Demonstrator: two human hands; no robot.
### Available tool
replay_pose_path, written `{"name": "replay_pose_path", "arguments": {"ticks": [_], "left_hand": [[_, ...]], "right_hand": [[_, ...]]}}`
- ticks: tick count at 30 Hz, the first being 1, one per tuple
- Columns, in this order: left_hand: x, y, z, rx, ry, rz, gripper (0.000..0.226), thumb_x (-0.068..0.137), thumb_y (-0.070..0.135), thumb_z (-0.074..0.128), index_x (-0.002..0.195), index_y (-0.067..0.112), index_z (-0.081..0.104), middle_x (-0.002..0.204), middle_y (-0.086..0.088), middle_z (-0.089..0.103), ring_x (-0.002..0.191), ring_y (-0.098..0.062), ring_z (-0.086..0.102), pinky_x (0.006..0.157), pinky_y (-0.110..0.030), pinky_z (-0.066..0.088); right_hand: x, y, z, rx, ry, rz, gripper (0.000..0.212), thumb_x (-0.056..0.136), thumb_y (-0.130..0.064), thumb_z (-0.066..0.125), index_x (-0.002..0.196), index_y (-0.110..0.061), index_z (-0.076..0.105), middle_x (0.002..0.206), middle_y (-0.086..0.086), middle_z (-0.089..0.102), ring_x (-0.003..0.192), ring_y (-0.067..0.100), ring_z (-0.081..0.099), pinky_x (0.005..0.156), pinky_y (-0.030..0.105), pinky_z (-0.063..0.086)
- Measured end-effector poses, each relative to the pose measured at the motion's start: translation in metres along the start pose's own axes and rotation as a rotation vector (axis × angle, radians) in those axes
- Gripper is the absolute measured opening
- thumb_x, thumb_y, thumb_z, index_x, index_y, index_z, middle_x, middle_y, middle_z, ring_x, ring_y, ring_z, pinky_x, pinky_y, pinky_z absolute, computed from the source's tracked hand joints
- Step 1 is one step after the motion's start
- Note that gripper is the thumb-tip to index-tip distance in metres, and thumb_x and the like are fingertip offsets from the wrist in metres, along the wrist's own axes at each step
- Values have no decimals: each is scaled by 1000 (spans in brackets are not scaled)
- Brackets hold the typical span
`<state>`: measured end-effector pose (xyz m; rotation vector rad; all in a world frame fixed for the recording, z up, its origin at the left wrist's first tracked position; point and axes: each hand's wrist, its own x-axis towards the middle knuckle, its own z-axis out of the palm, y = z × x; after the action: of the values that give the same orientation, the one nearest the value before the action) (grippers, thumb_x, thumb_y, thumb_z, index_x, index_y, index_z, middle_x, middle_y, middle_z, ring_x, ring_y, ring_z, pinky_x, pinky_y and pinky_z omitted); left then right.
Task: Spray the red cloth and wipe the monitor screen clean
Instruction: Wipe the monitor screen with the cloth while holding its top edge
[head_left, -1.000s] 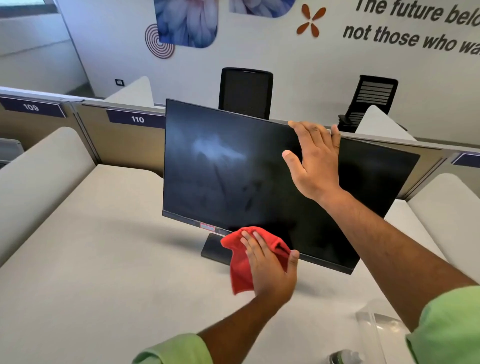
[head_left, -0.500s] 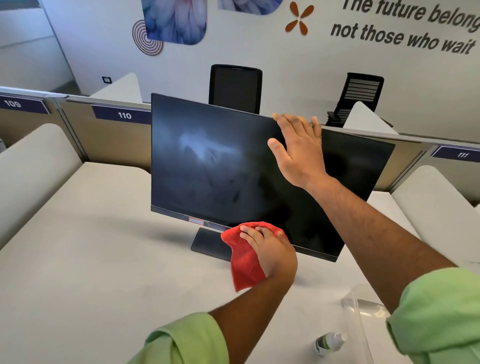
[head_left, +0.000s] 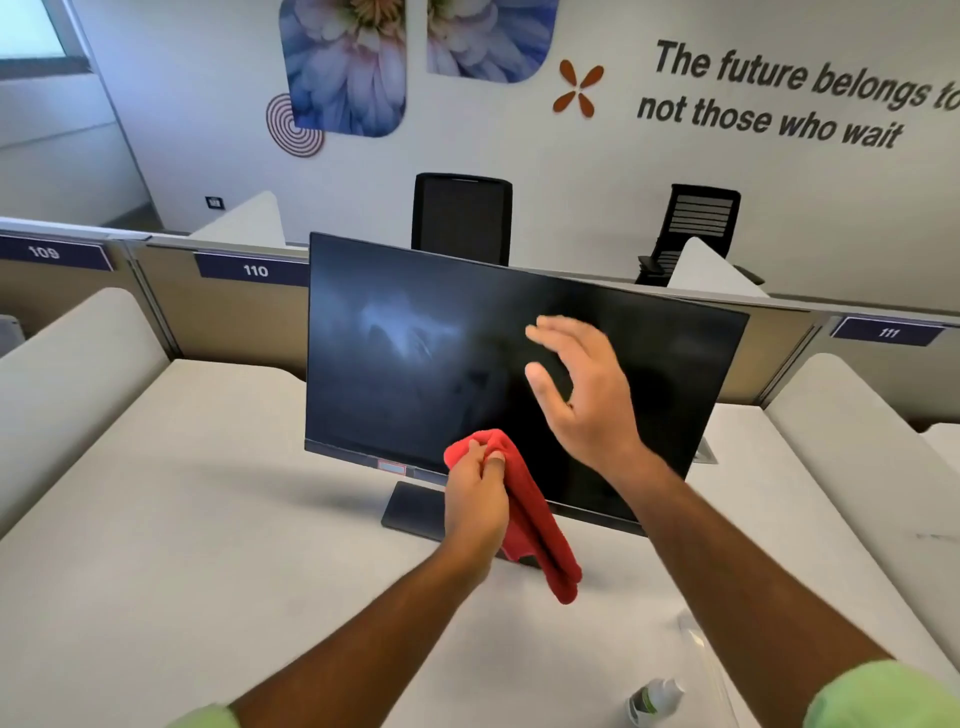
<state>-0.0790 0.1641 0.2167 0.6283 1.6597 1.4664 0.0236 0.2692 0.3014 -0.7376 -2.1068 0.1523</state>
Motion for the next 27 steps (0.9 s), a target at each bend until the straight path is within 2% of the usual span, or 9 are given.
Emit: {"name": "replay_pose_path", "arguments": {"ticks": [5, 9, 14, 16, 18, 21, 23, 25, 27], "left_hand": [[3, 22, -36, -228, -153, 50, 26, 102, 19, 49, 99, 14, 75, 90, -8, 74, 86, -22, 67, 79, -40, 55], [7, 40, -57, -495, -288, -50, 36, 99, 17, 45, 107, 0, 75, 116, -24, 73, 103, -33, 70, 91, -43, 58], [11, 54, -81, -501, -417, -87, 36, 95, 21, 47, 90, 9, 81, 89, -11, 75, 83, -25, 68, 83, -39, 51], [14, 55, -90, -477, -434, -94, 29, 87, 25, 54, 82, 11, 79, 74, -5, 66, 73, -21, 60, 77, -37, 51], [17, 55, -99, -516, -489, -124, 31, 85, 29, 58, 93, 8, 79, 70, -2, 62, 69, -19, 57, 71, -33, 53], [23, 37, -112, -504, -525, -184, 51, 100, 46, 50, 129, 9, 69, 115, -13, 73, 106, -30, 70, 94, -41, 54], [20, 16, -120, -372, -585, -231, 60, 102, 57, 46, 138, 12, 63, 135, -13, 67, 127, -30, 63, 108, -47, 47], [13, -2, -125, -127, -623, -230, 56, 95, 53, 63, 138, 18, 61, 138, -10, 66, 125, -28, 65, 104, -48, 52], [12, -12, -128, -40, -486, -189, 58, 81, 36, 83, 132, 23, 58, 135, -10, 66, 114, -30, 71, 91, -46, 59]], "right_hand": [[-48, -3, 9, 401, -56, 466, 21, 104, -8, 64, 117, -19, 76, 122, -2, 71, 112, 5, 68, 94, 23, 53], [-66, 3, 13, 742, -264, 763, 31, 108, -15, 60, 137, -16, 67, 132, 0, 74, 126, 18, 69, 110, 37, 54], [-81, -4, 18, 1083, -424, 941, 49, 101, -42, 67, 145, -21, 62, 140, 8, 70, 124, 23, 69, 99, 37, 56], [-88, -6, 18, 1195, -462, 1011, 50, 94, -43, 68, 136, -17, 70, 136, 11, 73, 121, 29, 72, 98, 39, 58], [-94, -6, 20, 1214, -476, 1022, 51, 92, -38, 71, 132, -7, 71, 131, 16, 73, 116, 33, 72, 99, 43, 59], [-99, -5, 24, 1196, -426, 1033, 51, 85, -28, 80, 128, -1, 71, 123, 20, 75, 110, 33, 73, 96, 44, 60], [-101, -3, 26, 1195, -373, 1050, 48, 87, -22, 84, 129, -2, 71, 124, 21, 75, 109, 33, 74, 92, 43, 62], [-103, -1, 24, 1158, -338, 1061, 46, 88, -23, 82, 128, -5, 71, 123, 19, 76, 108, 33, 76, 89, 42, 63], [-105, 0, 19, 1051, -323, 1063, 48, 85, -30, 81, 128, -11, 71, 121, 13, 79, 111, 32, 76, 89, 42, 64]]}}
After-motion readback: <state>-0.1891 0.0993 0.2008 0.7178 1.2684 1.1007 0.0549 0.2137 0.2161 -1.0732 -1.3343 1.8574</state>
